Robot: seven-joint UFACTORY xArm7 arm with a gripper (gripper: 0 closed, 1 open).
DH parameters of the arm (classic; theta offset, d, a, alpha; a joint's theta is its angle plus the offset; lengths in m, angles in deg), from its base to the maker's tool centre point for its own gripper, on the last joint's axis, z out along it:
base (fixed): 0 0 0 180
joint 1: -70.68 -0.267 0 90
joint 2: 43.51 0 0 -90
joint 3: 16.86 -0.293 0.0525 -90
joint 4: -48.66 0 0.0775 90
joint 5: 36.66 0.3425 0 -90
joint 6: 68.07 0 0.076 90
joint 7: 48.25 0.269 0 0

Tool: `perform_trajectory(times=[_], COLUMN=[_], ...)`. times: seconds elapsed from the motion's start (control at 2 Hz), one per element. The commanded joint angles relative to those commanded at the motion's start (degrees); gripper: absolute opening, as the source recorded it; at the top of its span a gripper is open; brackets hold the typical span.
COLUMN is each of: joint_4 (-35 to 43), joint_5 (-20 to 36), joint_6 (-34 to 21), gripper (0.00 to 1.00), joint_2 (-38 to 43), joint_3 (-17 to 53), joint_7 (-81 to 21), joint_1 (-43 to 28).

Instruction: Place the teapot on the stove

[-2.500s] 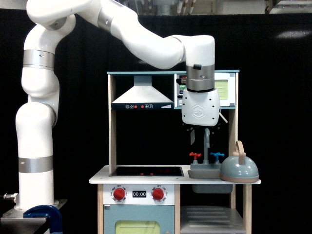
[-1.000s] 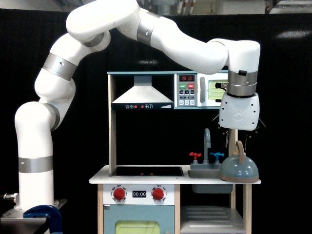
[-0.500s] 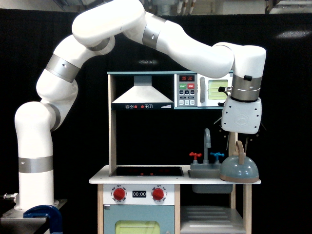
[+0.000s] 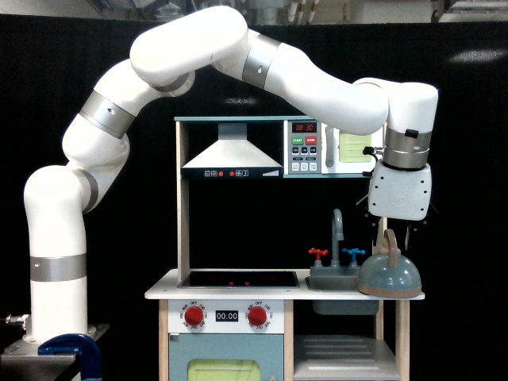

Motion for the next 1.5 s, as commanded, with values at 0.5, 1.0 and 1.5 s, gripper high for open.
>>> perform_trajectory(times=[0.5,1.0,1.5], joint_4=[2.60,2.96,5.21], joint_5=[-1.28,-2.00,-2.94], joint_6=[1.39,3.62,2.89], gripper=[1.00,1.00,0.00], joint_2=[2.00,3.72,4.59], joint_3=[-2.74,-4.47,-5.61], joint_7=[4.41,6.01,7.83], joint_1=[-1.80,-2.50,-2.65])
